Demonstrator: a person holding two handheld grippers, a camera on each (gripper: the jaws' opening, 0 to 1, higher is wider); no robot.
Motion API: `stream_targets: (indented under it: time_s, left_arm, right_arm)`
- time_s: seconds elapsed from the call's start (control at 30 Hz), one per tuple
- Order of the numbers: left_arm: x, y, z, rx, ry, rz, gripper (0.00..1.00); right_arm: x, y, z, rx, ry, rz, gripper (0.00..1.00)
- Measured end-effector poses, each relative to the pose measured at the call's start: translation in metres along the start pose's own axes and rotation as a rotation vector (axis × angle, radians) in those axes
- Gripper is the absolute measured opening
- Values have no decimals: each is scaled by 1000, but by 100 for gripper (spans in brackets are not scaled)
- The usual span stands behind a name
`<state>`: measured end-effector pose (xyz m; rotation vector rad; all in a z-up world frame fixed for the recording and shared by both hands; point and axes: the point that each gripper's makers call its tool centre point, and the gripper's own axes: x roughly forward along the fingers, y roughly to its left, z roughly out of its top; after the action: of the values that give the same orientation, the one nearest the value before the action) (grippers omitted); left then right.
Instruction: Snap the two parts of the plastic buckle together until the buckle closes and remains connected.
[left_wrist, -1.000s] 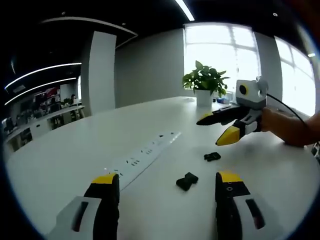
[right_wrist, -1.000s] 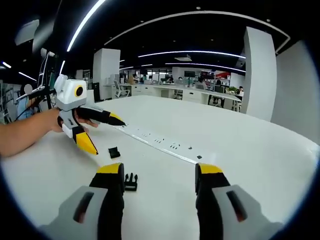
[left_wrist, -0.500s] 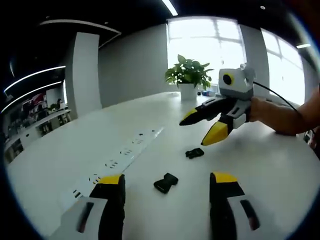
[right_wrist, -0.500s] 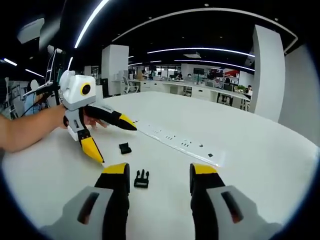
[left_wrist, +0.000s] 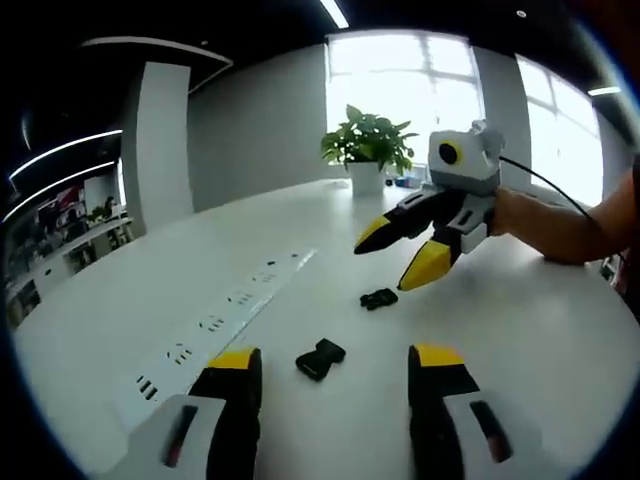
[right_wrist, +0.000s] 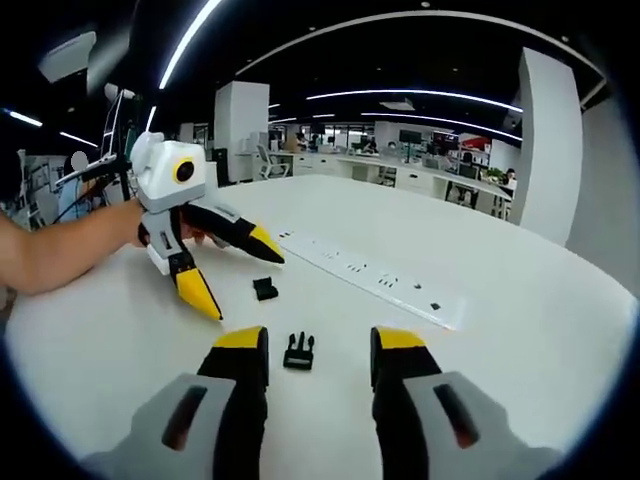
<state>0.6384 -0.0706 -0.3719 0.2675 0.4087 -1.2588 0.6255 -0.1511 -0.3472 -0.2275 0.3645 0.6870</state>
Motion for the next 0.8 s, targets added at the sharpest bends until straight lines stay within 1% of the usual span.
stream_targets:
  time_s: [0.17, 0.23, 0.3, 0.43, 0.57, 0.8]
  left_arm:
    - [-1, -3, 1, -12, -4, -8, 56]
    - [-2, -4, 3, -15, -13, -15, 56]
    - [-2, -5, 4, -15, -15, -19, 55]
    - [1, -10, 2, -3, -4, -34, 55]
    - [4, -10, 3, 0, -2, -28, 59]
    - [6, -16, -2, 1, 26, -54, 57]
  right_arm:
    - [2, 1, -5, -17, 16, 11, 39]
    - [2, 2, -5, -38, 11, 16, 39]
    - [1, 4, -6, -37, 16, 23, 39]
    - [1, 7, -6, -36, 18, 33, 37]
    - [1, 9, -6, -34, 15, 35, 38]
    - [1, 10, -5, -26, 12, 37, 37]
